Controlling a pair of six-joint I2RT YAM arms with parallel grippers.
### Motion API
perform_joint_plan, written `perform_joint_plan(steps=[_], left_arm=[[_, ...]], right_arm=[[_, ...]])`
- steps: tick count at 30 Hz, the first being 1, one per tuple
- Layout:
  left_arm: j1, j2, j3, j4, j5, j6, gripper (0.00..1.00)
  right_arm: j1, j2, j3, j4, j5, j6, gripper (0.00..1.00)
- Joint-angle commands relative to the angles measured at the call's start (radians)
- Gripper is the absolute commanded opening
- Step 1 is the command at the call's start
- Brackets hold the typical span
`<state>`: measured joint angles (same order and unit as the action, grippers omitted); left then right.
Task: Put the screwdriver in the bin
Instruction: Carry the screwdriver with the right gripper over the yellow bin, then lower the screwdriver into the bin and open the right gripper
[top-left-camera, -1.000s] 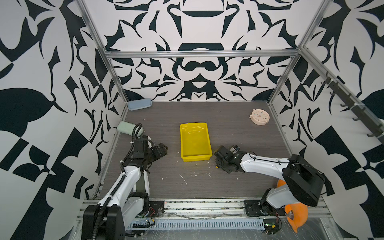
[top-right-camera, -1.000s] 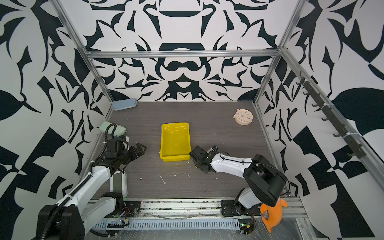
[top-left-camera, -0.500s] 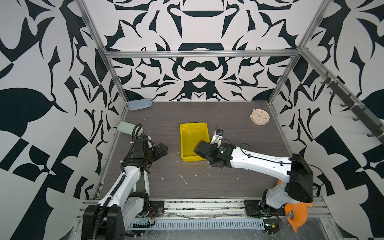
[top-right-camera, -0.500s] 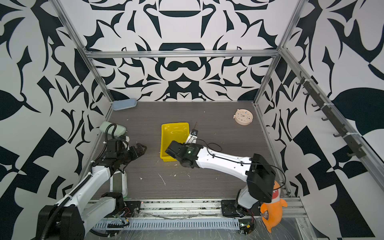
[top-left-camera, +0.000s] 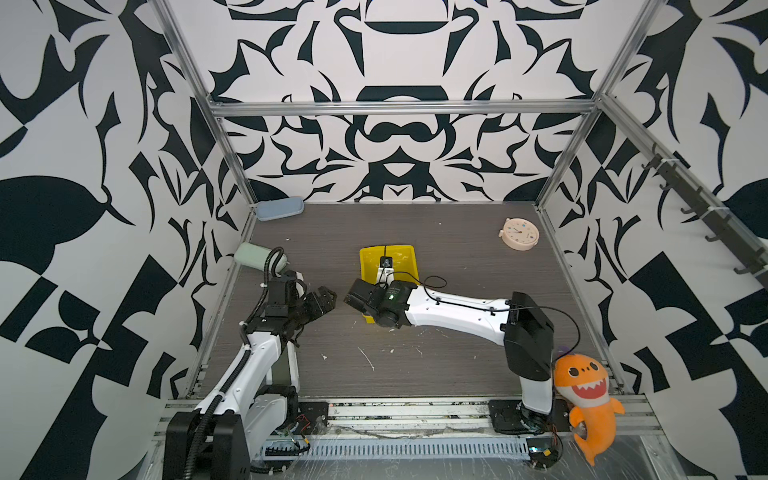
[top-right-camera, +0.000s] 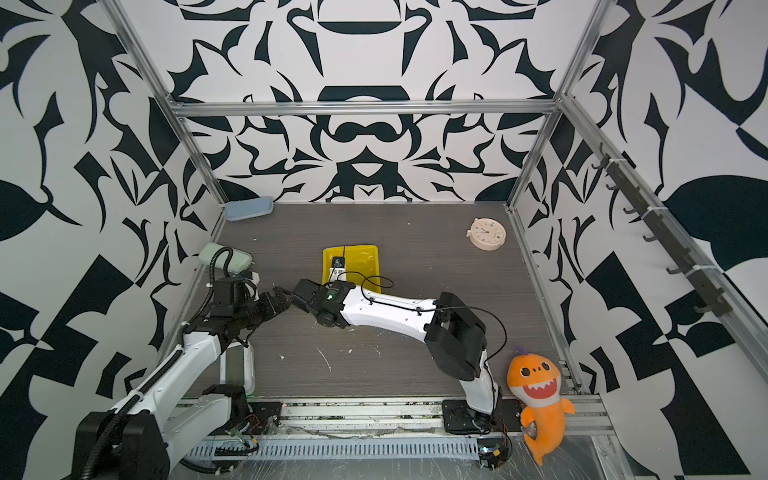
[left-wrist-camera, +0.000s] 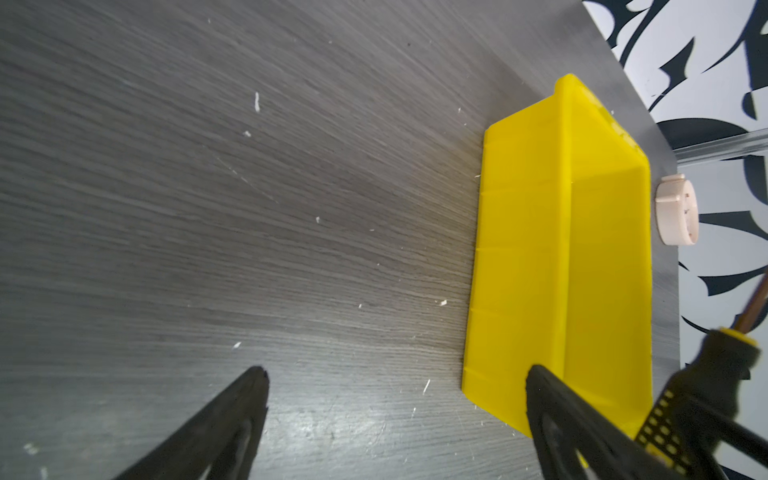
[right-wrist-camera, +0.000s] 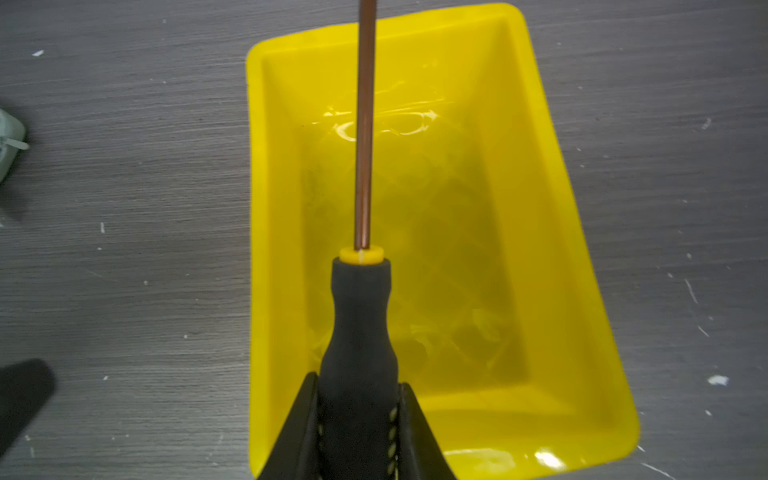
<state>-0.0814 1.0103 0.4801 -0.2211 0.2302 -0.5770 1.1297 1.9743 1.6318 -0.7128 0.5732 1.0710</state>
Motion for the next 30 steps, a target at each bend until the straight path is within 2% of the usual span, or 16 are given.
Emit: perform_joint_plan(steps=[1, 6, 12, 16, 20, 26, 30], left_arm=[[-0.001, 0.008, 0.016, -0.005, 0.004, -0.003, 0.99], [0.0, -0.022, 0.007, -0.009, -0.018, -0.007, 0.99], [0.0, -0.018, 0.009, -0.005, -0.028, -0.009, 0.99], [0.0, 0.011, 0.017, 0.0, -0.024, -0.007, 0.99], [0.0, 0.037, 0.023, 0.01, -0.012, -0.006, 0.99], [0.0, 0.079, 0.034, 0.023, 0.005, 0.0, 0.99], [0.0, 0.092, 0.037, 0.023, 0.022, 0.005, 0.99]], right_arm=[[-0.016, 0.037, 0.074, -0.021, -0.011, -0.044, 0.05], [-0.045, 0.1, 0.101, -0.028, -0.127, -0.007, 0.05], [-0.06, 0.081, 0.086, -0.022, -0.102, -0.002, 0.08], [-0.062, 0.049, 0.056, -0.021, -0.125, 0.006, 0.17], [-0.062, -0.014, -0.018, 0.056, -0.181, -0.04, 0.35], [-0.062, -0.133, -0.092, 0.052, -0.186, -0.089, 0.38], [-0.062, -0.257, -0.212, 0.075, -0.137, -0.089, 0.38]])
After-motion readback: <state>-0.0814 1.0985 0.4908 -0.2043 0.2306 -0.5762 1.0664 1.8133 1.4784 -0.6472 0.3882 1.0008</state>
